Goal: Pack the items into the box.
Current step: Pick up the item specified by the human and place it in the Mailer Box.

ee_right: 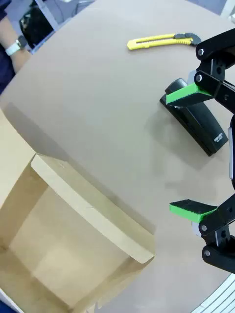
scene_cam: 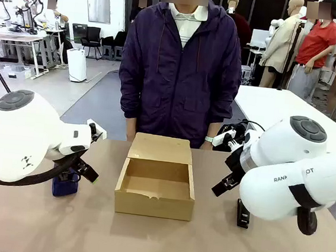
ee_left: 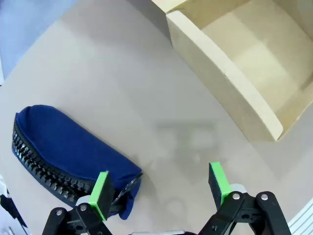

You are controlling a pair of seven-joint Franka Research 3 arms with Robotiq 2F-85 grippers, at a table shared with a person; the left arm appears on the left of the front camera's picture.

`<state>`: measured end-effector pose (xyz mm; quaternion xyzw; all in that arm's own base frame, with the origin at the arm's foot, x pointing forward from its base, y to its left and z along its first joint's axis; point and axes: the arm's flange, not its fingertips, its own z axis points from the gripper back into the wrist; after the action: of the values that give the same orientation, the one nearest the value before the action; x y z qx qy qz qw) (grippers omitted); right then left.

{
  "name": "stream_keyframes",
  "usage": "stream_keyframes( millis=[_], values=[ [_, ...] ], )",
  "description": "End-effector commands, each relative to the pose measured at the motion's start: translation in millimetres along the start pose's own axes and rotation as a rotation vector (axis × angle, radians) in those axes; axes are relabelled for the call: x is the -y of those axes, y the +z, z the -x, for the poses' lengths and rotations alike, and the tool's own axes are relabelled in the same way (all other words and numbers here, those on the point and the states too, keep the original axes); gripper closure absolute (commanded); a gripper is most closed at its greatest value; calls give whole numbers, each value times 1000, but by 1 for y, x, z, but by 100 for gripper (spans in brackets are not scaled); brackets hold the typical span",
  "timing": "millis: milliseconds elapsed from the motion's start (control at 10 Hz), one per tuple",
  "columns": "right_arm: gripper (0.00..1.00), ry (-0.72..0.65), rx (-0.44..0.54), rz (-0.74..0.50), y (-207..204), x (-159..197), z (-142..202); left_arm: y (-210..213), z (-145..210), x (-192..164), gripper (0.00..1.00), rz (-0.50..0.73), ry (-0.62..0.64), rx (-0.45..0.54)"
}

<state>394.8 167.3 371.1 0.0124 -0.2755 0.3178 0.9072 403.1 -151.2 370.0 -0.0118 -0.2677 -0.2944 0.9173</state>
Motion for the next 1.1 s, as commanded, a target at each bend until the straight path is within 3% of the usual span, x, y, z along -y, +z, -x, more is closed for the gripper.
stream_keyframes(
  millis=[0,1000],
  values=[
    [0,0,0,0,0,0,0,0,0,0,0,0,0,1],
    [0,0,0,0,0,0,0,0,0,0,0,0,0,1]
  ],
)
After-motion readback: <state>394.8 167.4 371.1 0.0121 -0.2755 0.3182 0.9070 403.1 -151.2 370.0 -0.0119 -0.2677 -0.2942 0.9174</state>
